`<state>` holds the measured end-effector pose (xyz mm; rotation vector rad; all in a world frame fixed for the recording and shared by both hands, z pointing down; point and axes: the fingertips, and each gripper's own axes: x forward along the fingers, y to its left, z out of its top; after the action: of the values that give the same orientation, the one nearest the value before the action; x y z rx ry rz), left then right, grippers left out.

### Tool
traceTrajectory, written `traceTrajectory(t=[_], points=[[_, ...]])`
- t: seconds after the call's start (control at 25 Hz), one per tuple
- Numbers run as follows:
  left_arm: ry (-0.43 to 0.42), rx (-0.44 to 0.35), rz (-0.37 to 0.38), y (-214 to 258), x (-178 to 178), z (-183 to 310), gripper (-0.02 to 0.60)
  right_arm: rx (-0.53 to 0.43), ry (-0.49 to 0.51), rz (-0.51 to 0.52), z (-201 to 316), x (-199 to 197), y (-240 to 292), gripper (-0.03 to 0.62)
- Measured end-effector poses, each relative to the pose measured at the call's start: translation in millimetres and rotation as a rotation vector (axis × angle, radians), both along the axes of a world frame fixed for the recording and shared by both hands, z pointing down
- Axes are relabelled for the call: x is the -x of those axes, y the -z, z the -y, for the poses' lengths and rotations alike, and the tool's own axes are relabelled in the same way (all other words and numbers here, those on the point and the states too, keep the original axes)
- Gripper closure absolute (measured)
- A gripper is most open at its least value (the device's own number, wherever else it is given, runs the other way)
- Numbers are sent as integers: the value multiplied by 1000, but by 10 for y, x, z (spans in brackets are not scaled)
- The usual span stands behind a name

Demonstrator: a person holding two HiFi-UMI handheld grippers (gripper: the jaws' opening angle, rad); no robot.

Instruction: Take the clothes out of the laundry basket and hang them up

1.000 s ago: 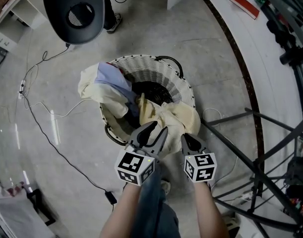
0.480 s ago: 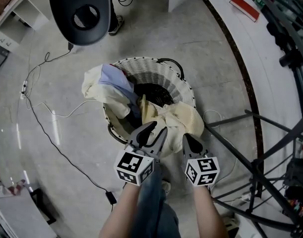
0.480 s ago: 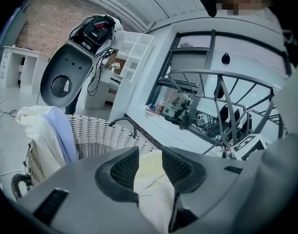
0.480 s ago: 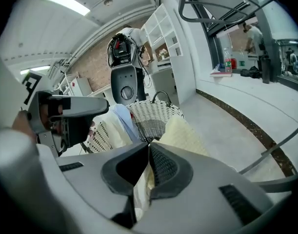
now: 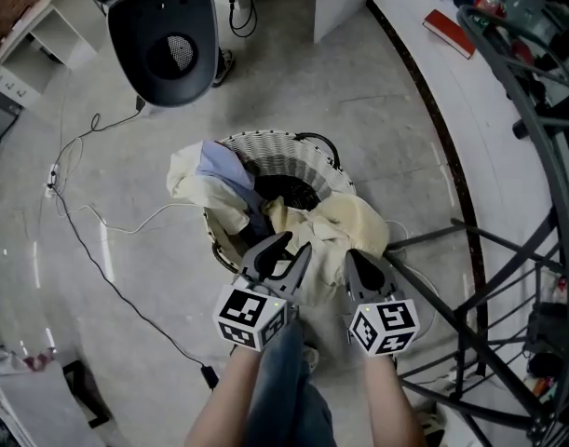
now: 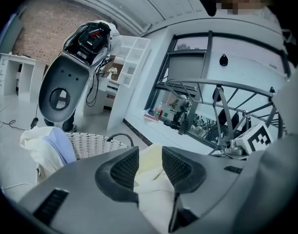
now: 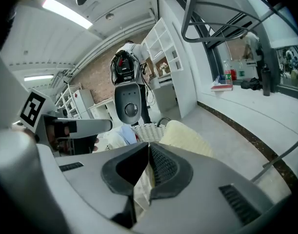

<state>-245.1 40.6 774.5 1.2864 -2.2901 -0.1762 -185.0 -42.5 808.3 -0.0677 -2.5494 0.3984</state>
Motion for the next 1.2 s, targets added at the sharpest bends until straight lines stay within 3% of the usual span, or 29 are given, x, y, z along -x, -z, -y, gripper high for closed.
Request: traceTrajectory(t=[0.68,1.2], points=[[-25,-18,100,1512,319,54,428,-43,38,193,199,346,1946,580],[-116,-87,177,2892,289,110,428,-48,5,287,264,513,3476,580]])
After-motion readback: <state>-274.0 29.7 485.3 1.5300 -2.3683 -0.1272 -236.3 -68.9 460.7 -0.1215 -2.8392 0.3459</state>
